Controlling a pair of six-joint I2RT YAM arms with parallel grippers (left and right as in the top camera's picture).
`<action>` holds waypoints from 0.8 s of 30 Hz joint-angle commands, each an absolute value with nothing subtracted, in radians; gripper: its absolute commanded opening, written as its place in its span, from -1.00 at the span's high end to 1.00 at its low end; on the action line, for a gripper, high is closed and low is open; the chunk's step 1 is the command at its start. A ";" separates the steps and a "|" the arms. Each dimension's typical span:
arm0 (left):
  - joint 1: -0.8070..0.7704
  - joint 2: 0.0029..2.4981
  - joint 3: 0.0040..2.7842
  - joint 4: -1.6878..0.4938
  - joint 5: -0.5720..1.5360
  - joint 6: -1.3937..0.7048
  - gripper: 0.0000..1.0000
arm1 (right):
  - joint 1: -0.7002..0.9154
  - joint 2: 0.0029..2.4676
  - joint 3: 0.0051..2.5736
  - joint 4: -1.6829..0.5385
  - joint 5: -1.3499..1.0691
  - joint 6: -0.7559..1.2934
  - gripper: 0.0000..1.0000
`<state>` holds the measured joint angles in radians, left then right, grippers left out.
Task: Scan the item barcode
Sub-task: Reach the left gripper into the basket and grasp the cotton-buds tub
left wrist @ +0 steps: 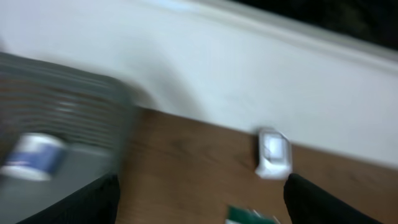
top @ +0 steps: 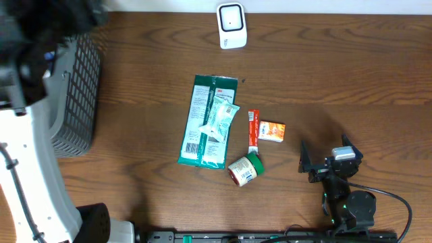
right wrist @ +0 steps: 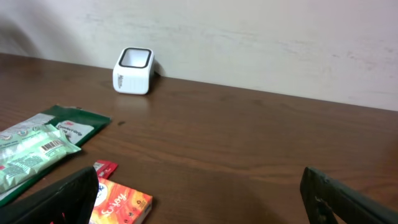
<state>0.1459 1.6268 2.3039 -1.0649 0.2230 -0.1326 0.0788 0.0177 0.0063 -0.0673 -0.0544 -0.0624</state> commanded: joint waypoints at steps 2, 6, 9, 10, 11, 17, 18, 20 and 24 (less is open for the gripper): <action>0.308 1.661 2.346 -1.053 0.182 -0.145 -0.69 | 0.071 0.014 0.006 -0.071 -0.053 -0.057 -0.98; 0.408 1.716 2.346 -1.015 0.182 -0.144 -0.69 | 0.071 0.014 0.006 -0.071 -0.053 -0.057 -0.98; 0.439 1.766 2.346 -1.001 0.182 -0.144 -0.69 | 0.071 0.014 0.006 -0.071 -0.053 -0.057 -0.99; 0.445 1.786 2.346 -0.998 0.180 -0.144 -0.69 | 0.071 0.014 0.006 -0.071 -0.053 -0.057 -0.98; 0.448 1.803 2.346 -0.996 0.169 -0.144 -0.70 | 0.071 0.014 0.006 -0.071 -0.053 -0.057 -0.98; 0.448 1.950 2.345 -0.969 0.041 -0.102 -0.70 | 0.071 0.014 0.006 -0.071 -0.053 -0.057 -0.98; 0.448 1.979 2.345 -0.966 0.039 -0.060 -0.71 | 0.071 0.014 0.006 -0.071 -0.053 -0.057 -0.99; 0.448 2.059 2.345 -0.965 0.039 0.031 -0.72 | 0.071 0.014 0.006 -0.071 -0.053 -0.057 -0.98; 0.451 2.168 2.345 -0.955 0.040 0.095 -0.73 | 0.071 0.014 0.006 -0.071 -0.053 -0.057 -0.99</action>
<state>0.4450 2.0781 2.3363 -0.9600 0.0643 -0.0097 0.0788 0.0177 0.0063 -0.0673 -0.0544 -0.0624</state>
